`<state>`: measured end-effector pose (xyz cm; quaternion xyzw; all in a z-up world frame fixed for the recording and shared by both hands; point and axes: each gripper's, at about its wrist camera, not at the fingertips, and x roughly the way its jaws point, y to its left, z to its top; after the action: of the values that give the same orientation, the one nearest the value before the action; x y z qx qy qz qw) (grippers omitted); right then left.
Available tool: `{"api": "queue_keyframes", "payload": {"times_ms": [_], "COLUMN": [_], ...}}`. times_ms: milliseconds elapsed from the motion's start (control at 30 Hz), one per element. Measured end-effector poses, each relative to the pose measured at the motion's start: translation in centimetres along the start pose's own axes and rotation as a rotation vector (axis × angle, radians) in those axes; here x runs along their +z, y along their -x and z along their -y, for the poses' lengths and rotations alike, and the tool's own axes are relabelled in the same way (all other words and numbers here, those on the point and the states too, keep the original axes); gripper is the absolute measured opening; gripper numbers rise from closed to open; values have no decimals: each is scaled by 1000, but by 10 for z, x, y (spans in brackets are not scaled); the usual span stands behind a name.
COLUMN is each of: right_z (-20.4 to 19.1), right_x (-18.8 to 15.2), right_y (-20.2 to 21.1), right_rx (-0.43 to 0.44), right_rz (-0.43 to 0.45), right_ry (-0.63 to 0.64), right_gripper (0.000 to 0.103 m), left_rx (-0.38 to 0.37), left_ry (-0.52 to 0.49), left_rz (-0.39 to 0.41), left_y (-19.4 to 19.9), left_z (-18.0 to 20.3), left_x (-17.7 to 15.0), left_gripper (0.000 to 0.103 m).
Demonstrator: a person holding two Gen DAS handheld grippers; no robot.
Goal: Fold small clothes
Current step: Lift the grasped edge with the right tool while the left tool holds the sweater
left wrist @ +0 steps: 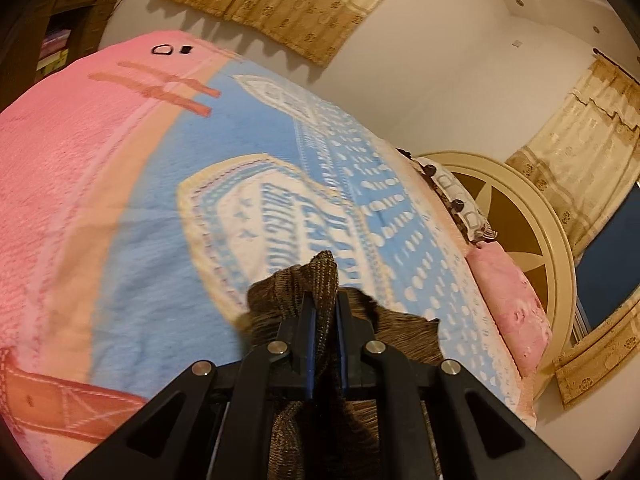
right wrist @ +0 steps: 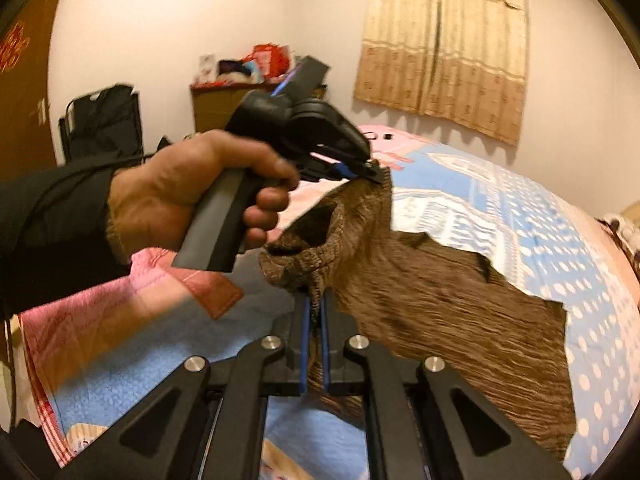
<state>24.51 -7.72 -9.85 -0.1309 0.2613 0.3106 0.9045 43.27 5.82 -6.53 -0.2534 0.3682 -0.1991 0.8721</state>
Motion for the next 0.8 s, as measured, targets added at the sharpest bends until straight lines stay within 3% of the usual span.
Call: {"api": "queue_keyframes", "payload": {"times_ms": [400,800], "right_z": [74,145], "right_x": [-16,-56], "right_y": [33,73], "right_rx": [-4,-47], "right_rz": [7,-13], "right_ry": [-203,-368], "right_gripper": [6,6], "left_rx": [-51,-86], "left_ry": [-56,-157], "left_rz": [-33,-137], "left_y": [-52,-132], "left_z": [68,146], "left_x": [-1,-25], "left_gripper": [8,8]}}
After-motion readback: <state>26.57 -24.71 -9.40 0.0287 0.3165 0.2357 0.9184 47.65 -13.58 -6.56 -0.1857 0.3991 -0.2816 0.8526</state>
